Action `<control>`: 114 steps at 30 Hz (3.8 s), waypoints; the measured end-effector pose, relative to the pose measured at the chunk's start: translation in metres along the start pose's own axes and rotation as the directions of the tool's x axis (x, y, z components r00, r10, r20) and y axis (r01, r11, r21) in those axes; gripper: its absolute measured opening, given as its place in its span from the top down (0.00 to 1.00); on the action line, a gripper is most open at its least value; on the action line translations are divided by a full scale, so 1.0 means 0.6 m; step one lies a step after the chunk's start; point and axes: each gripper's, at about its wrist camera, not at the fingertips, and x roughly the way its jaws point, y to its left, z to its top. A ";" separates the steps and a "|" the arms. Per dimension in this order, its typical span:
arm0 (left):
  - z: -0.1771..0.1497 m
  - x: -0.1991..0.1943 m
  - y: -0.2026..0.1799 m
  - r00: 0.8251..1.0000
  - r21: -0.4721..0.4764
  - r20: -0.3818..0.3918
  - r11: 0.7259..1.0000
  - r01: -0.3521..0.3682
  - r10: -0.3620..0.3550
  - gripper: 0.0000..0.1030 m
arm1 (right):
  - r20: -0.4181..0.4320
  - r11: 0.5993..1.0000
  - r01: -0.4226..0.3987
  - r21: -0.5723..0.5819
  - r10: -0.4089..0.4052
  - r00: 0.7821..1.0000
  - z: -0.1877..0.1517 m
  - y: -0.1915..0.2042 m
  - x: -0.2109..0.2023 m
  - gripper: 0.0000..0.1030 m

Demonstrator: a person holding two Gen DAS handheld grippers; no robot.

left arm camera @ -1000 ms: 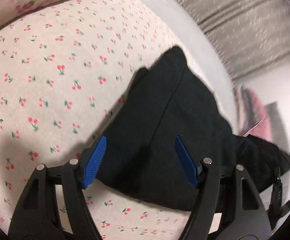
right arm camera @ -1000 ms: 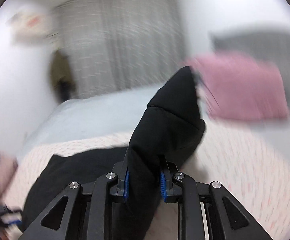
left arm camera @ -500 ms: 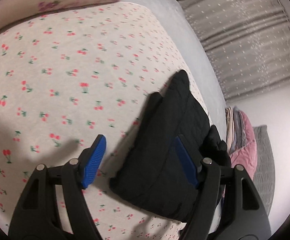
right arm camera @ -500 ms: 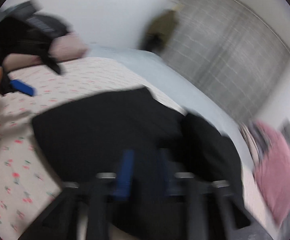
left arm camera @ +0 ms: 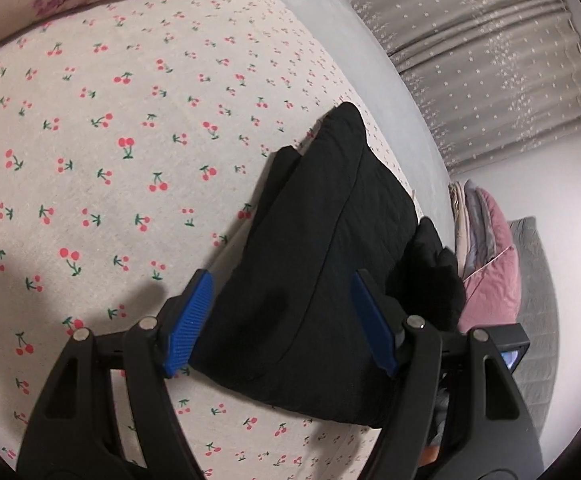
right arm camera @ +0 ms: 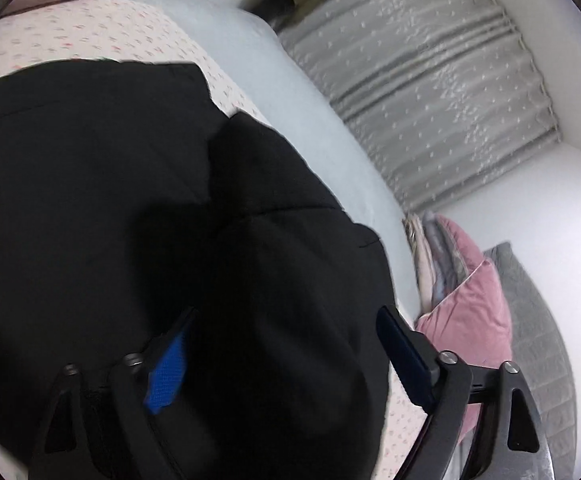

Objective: Fold large clothes

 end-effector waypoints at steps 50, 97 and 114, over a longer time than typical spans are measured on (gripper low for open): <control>-0.031 0.071 -0.075 0.958 0.310 0.087 0.907 -0.285 0.272 0.86 | 0.180 0.979 -0.147 -0.140 0.171 0.969 -0.142 0.059 -0.116 0.71; -0.087 0.091 -0.156 0.951 0.522 0.151 0.795 -0.308 0.270 0.64 | 0.168 0.627 -0.726 0.282 0.713 0.681 -0.099 -0.108 -0.044 0.53; -0.065 0.108 -0.138 0.964 0.486 0.078 0.835 -0.259 0.254 0.57 | 0.036 0.550 -0.613 0.567 0.727 0.686 0.123 -0.157 0.303 0.43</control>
